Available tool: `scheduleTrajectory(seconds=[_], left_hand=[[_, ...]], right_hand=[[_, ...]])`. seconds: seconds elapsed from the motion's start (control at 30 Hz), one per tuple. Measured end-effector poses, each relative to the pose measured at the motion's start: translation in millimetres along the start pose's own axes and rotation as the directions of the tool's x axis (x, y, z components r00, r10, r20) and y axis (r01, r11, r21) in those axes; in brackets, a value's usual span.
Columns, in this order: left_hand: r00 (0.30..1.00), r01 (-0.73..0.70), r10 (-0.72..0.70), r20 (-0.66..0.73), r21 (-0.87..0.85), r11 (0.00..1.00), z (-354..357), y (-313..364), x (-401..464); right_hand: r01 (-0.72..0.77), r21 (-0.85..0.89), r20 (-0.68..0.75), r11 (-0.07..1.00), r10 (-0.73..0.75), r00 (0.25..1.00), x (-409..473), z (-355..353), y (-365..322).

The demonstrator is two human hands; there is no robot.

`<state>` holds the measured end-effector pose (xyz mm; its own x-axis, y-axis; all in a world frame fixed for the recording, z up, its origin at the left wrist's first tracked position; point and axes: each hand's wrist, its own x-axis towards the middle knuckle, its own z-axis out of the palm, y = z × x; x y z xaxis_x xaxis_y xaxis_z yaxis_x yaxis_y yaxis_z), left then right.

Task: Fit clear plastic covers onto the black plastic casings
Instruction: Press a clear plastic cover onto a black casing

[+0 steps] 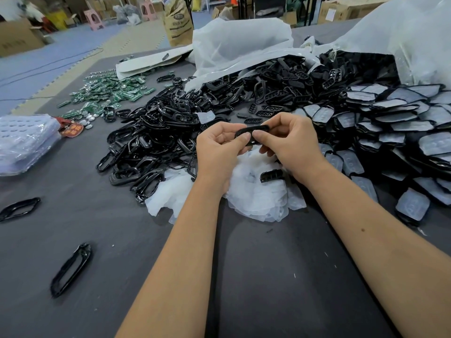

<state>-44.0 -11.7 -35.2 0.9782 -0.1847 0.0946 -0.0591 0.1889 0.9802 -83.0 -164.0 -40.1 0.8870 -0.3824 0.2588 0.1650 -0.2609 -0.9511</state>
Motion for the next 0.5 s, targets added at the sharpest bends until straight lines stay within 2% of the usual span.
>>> scheduleTrajectory(seconds=[0.1,0.33,0.43,0.5], left_hand=[[0.999,-0.051,0.051,0.003,0.042,0.998,0,-1,0],[0.994,-0.106,0.108,-0.024,0.071,0.992,0,-2,0],[0.99,-0.127,0.129,-0.058,0.037,0.991,2,-2,-1],[0.981,-0.146,0.146,-0.125,0.01,0.989,5,-1,-2]], right_hand=[[0.016,-0.034,-0.024,0.999,-0.017,1.0,-2,1,-2],[0.096,-0.248,-0.096,0.964,-0.123,0.988,-7,6,-13],[0.121,-0.265,-0.107,0.957,-0.154,0.982,-9,9,-15],[0.092,-0.227,-0.102,0.969,-0.118,0.988,-9,9,-14]])
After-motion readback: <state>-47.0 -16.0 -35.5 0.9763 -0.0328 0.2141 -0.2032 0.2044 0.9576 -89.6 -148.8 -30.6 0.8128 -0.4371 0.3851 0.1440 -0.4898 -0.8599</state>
